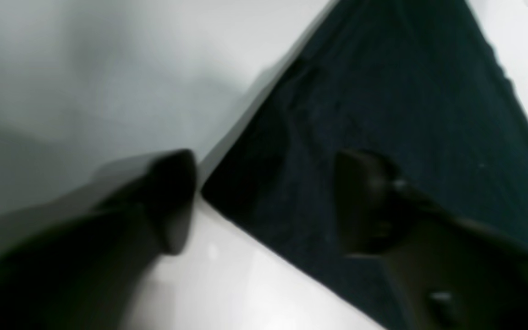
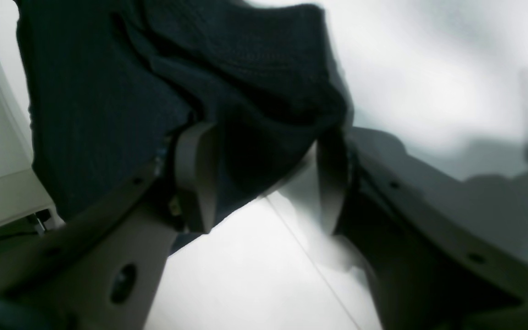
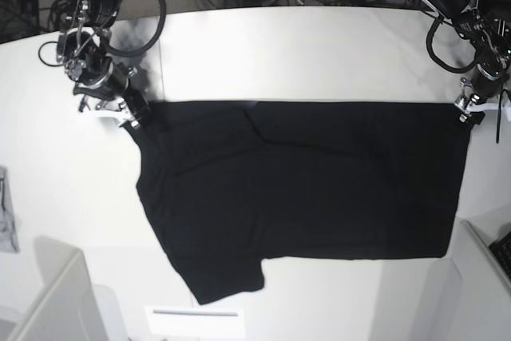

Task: Fold the T-shirt properly
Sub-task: 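Regrasp the folded shoulder edge with the right gripper and lift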

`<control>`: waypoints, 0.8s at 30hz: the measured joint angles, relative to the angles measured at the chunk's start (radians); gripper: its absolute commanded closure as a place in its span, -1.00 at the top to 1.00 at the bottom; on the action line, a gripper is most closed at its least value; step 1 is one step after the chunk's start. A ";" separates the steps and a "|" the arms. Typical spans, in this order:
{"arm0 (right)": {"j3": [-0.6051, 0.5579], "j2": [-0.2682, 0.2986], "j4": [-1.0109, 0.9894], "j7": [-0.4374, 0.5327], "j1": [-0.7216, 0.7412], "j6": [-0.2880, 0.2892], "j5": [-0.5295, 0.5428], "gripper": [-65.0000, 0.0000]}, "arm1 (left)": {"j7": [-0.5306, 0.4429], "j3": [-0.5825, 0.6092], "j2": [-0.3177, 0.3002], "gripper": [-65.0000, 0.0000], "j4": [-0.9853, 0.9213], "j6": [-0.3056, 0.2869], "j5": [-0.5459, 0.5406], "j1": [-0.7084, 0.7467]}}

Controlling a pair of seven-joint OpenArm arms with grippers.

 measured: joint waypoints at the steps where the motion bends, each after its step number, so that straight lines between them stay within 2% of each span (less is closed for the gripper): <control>1: 0.000 0.000 -0.005 0.000 0.000 0.000 -0.003 -0.15 | 0.002 0.000 0.000 -0.23 -0.002 0.000 0.000 0.000; 4: 0.001 0.000 -0.035 0.002 0.009 0.000 0.006 -0.43 | 0.013 0.000 0.001 -0.61 -0.004 0.004 0.011 0.001; 7: 0.005 0.000 -0.077 0.005 0.029 0.000 0.012 -1.00 | 0.013 0.001 0.004 -0.89 -0.005 0.011 0.011 0.003; 8: 0.007 0.000 -0.087 0.006 0.030 0.003 0.024 -1.00 | 0.016 0.002 0.005 -1.00 -0.005 0.010 0.011 0.003; 16: 0.007 0.001 -0.068 0.002 0.022 0.004 0.018 -1.00 | 0.015 0.003 0.005 -1.00 -0.006 0.010 0.009 0.008; 24: 0.006 0.002 0.044 -0.023 -0.059 -0.016 -0.011 -1.00 | 0.004 0.006 0.005 -1.00 0.005 -0.002 -0.013 0.056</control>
